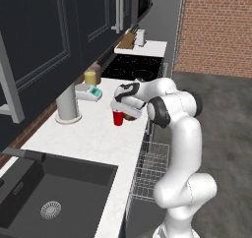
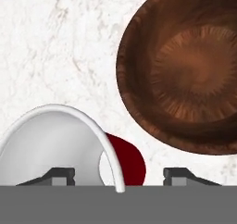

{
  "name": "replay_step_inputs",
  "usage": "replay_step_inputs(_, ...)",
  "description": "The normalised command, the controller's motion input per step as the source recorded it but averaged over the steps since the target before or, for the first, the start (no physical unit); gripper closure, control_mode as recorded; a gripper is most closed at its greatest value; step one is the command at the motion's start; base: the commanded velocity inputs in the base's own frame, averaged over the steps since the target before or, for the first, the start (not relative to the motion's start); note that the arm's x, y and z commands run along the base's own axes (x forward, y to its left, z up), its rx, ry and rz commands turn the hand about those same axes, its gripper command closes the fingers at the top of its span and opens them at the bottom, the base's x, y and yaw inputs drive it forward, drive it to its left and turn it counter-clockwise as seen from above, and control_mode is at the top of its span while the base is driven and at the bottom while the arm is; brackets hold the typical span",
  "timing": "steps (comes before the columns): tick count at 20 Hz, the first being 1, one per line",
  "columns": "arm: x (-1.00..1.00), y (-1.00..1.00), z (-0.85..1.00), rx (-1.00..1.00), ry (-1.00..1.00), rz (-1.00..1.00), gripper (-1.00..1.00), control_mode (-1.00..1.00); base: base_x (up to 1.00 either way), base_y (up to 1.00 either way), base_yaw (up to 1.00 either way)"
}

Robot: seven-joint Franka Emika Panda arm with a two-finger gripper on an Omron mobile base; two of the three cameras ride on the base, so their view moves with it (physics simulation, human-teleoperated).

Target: Pick up the cup and bowl from the counter, place them in the dishwasher, and close the dishwasher door.

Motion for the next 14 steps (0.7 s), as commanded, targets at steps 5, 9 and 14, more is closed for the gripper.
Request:
replay_step_inputs(5, -0.07, -0.01, -0.02, 0.00, 0.00, -0.01, 1.00, -1.00, 0.00, 0.00, 0.00)
replay_step_inputs(9, -0.55, -0.27, 0.00, 0.00, -0.01, -0.05, 1.00, -1.00, 0.00, 0.00, 0.00)
replay_step_inputs(14, -0.81, -0.47, 0.00, 0.01, -0.01, -0.08, 1.00, -1.00, 0.00, 0.00, 0.00)
